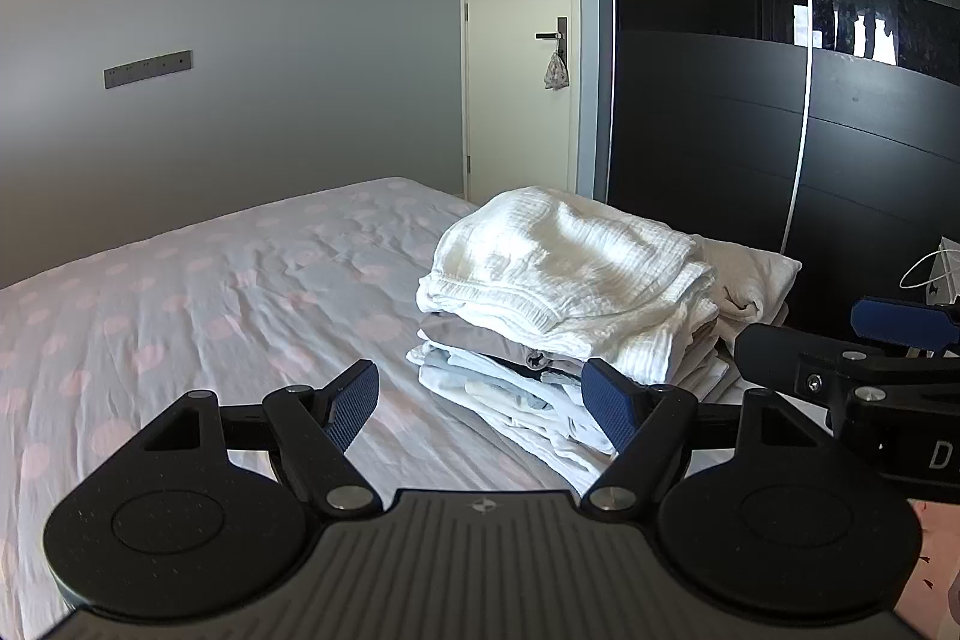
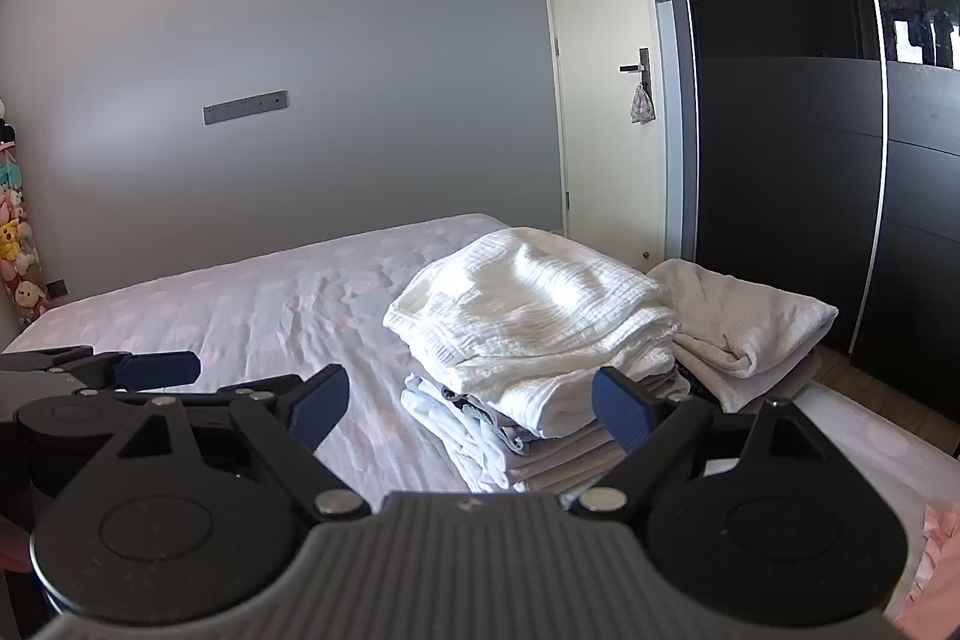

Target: Fold clothes

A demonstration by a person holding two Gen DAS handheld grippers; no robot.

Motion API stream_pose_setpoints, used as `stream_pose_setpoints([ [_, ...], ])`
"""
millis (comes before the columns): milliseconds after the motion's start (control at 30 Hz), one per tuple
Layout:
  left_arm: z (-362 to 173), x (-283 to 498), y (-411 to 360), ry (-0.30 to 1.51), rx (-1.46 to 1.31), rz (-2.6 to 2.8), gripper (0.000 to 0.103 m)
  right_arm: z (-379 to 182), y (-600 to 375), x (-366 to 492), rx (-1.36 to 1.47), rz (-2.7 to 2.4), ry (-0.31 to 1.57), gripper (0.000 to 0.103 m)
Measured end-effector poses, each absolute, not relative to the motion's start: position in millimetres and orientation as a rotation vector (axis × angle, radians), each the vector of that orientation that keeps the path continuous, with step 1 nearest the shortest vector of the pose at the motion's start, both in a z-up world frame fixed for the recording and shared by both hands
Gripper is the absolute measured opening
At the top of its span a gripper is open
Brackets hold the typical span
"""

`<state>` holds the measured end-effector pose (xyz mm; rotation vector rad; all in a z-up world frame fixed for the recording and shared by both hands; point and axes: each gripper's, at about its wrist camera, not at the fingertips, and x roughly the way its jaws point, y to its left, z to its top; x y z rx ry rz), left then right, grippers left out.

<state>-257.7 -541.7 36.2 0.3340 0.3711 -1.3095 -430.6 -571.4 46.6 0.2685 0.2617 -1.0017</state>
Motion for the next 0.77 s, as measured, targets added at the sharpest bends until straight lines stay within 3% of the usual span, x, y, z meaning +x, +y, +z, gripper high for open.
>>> stream_pose_setpoints([
  [767,38.3,-256.4,-537.4,0.364,0.319,-1.303,0.074,46.1,-563.6,-431.1,0.268,-0.994,0.246,0.090],
])
